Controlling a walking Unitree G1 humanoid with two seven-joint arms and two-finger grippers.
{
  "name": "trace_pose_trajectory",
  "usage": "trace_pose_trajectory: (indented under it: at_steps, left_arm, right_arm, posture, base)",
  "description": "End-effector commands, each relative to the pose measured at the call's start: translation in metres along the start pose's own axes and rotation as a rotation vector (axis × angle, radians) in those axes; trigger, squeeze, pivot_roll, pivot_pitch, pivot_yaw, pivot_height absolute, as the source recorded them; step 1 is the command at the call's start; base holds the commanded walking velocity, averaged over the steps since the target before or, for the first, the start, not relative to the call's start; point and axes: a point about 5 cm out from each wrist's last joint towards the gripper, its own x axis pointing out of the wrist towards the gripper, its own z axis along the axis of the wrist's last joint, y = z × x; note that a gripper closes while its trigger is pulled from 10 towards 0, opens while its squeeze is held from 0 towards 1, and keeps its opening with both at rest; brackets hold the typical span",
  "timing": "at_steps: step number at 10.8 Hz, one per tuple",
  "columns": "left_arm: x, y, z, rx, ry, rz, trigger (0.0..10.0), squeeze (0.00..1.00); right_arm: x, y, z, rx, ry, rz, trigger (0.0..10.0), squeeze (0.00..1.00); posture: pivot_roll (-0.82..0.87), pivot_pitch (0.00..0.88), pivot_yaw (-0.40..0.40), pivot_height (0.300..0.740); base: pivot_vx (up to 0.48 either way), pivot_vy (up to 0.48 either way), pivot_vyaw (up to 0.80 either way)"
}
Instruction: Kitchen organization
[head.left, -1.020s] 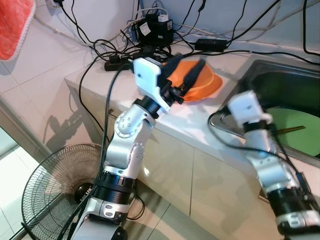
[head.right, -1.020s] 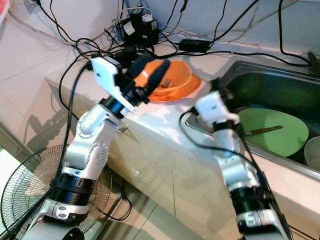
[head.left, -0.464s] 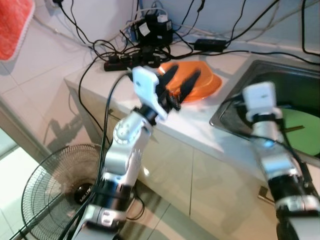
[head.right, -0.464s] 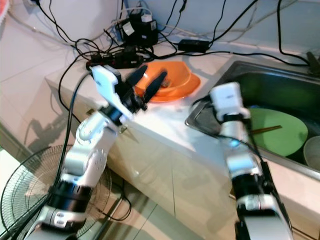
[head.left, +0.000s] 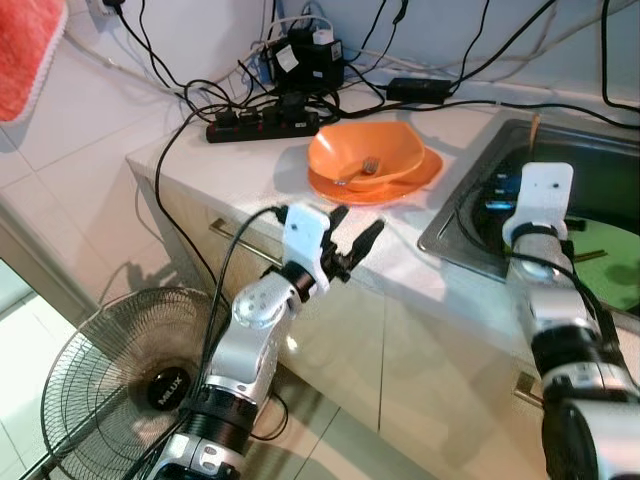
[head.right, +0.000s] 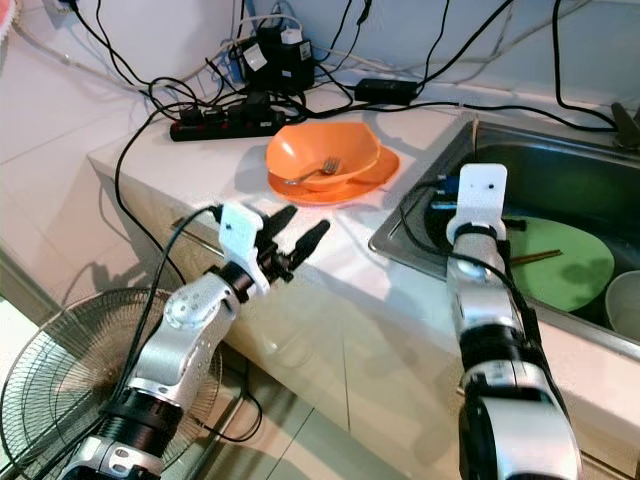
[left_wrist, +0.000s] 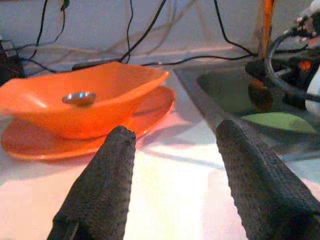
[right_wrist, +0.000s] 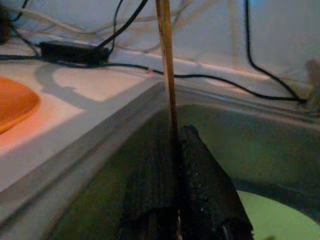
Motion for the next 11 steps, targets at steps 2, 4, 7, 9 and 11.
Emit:
trace_pose_trajectory:
  at_steps: [2,4,7,9,11]
  left_arm:
    - [-0.002,0.003,-0.003,0.015,0.009,0.007,10.0,0.00]
    - [-0.002,0.003,-0.004,0.016,0.006,0.010,10.0,0.00]
    - [-0.002,0.005,-0.003,0.031,-0.010,0.030,10.0,0.00]
    - [-0.002,0.008,-0.003,0.055,-0.024,0.064,10.0,0.00]
    - [-0.004,0.013,0.000,0.055,-0.064,0.119,10.0,0.00]
  right_arm:
    - [0.002,0.008,-0.001,0.019,0.037,0.033,10.0,0.36]
    - [0.002,0.009,-0.003,0.033,0.047,0.039,10.0,1.00]
    - [0.001,0.009,0.003,0.033,-0.012,0.031,10.0,0.00]
    - [-0.006,0.011,0.015,0.051,-0.144,0.029,10.0,0.00]
    - [-0.024,0.012,0.036,0.072,-0.333,0.037,10.0,0.00]
  posture:
    - [0.06,0.018,0.123,0.740]
    - [0.05,0.010,0.124,0.740]
    - [0.05,0.004,0.125,0.740]
    - [0.04,0.008,0.127,0.740]
    - [0.04,0.018,0.129,0.740]
  base:
    - [0.000,0.000,0.00]
    - [0.000,0.000,0.00]
    - [0.000,0.000,0.00]
    - [0.000,0.000,0.00]
    - [0.000,0.000,0.00]
